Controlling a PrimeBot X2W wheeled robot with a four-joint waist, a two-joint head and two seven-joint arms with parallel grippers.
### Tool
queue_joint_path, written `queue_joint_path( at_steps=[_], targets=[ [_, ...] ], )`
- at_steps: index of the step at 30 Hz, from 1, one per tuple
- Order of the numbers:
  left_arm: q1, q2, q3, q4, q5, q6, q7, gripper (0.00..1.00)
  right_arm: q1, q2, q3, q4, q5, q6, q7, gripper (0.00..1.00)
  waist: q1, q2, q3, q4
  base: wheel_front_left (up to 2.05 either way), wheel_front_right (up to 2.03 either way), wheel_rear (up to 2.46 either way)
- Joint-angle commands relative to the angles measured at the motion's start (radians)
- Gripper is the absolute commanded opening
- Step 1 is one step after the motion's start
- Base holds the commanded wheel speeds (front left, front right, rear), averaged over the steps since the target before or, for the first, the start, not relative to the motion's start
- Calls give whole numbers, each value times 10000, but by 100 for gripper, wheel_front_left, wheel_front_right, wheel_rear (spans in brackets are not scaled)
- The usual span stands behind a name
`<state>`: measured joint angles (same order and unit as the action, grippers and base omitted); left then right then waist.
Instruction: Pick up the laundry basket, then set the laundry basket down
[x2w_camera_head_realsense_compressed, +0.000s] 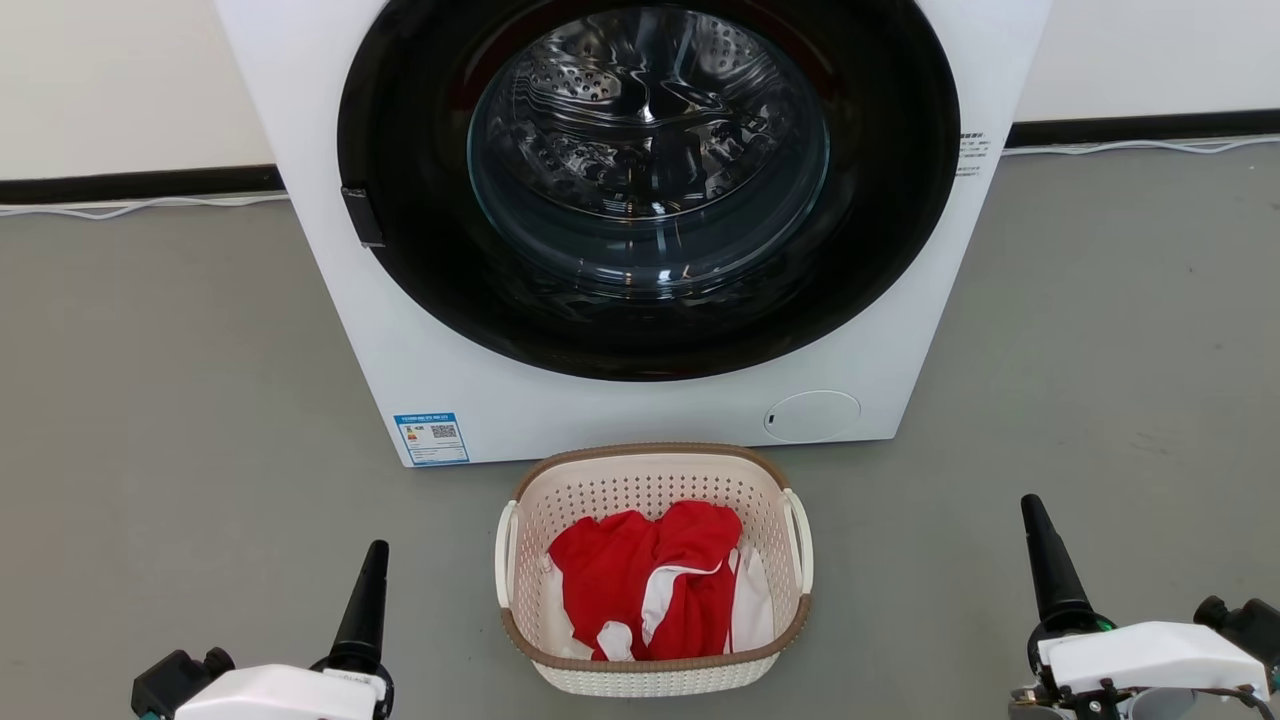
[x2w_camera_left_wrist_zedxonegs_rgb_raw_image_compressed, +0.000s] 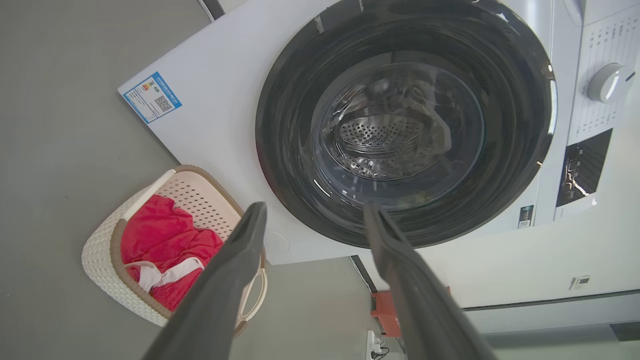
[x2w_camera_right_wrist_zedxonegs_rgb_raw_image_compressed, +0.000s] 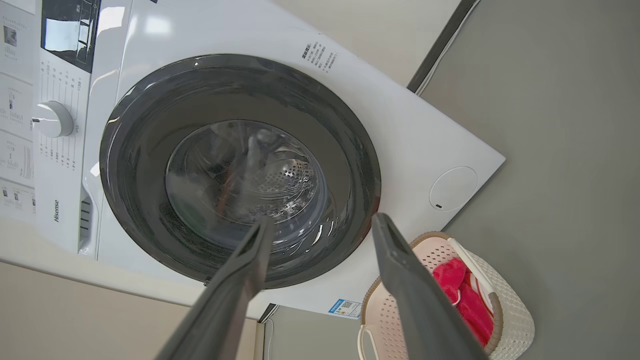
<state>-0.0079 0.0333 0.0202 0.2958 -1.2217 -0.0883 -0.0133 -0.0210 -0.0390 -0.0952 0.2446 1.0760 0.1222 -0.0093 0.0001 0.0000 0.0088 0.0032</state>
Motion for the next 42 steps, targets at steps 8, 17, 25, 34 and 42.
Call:
queue_joint_path(
  at_steps=[8, 17, 25, 34, 42],
  targets=[
    [-302, 93, -16, -238, 1052, 102, -319, 100, -156, -84, 130, -331, -1356, 39, -356, 100, -1, 0, 29, 19, 0, 0, 0],
    [-324, 101, -127, -248, 1769, 187, -554, 100, -117, -87, 177, -324, -2377, 44, -591, 100, -1, 0, 93, 16, 0, 0, 0],
    [-338, 110, -191, -219, 2630, 256, -788, 100, -107, -90, 224, -319, -3460, 49, -826, 100, -1, 0, 90, -7, 0, 0, 0],
    [-367, 119, -239, -178, 3744, 301, -1051, 100, -49, -93, 252, -403, -4717, 55, -1089, 100, -1, 0, 76, 18, 0, 0, 0],
    [-373, 127, -346, -156, 4740, 354, -1286, 100, -42, -96, 309, -499, -5827, 59, -1325, 100, -1, 0, 103, 49, 0, 0, 0]
  ],
)
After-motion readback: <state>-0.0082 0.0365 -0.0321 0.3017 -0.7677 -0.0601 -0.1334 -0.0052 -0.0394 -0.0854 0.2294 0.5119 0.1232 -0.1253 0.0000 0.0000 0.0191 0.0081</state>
